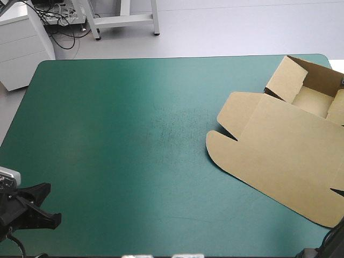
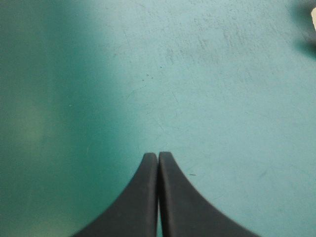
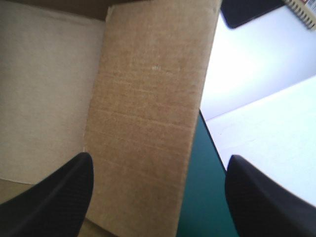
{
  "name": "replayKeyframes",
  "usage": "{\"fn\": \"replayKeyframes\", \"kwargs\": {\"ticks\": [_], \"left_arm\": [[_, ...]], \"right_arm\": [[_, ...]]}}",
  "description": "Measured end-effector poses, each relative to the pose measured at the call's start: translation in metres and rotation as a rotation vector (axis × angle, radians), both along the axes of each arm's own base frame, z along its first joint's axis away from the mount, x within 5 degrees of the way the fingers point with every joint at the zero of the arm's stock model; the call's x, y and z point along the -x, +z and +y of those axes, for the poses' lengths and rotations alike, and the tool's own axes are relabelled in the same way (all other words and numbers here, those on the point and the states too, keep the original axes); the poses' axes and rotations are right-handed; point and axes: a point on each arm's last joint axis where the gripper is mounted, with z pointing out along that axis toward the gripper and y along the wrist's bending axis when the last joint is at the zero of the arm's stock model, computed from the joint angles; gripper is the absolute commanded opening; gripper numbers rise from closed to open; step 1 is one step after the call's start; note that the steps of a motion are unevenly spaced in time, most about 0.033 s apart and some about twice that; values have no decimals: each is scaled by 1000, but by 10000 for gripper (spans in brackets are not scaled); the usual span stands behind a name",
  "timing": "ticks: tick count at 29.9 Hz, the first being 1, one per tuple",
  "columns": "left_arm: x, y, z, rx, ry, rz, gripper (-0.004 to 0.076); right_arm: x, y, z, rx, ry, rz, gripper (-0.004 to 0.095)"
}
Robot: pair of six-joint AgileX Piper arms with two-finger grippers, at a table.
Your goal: Fold the box
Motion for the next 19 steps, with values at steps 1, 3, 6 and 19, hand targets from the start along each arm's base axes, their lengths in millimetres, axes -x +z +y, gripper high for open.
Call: {"fn": "replayKeyframes", "kwargs": {"ticks": [1, 3, 6, 19], "left_arm": [[0, 0, 0, 0, 0, 0, -32], [0, 0, 0, 0, 0, 0, -32], [0, 0, 1, -6, 3, -5, -32], [-4, 5, 1, -7, 10, -77, -32]], "right_arm": [[6, 14, 3, 12, 1, -30, 524], [19, 41, 12, 28, 8, -93, 415], [40, 76, 28, 30, 30, -188, 167], [101, 104, 79, -72, 190, -280, -18]]}}
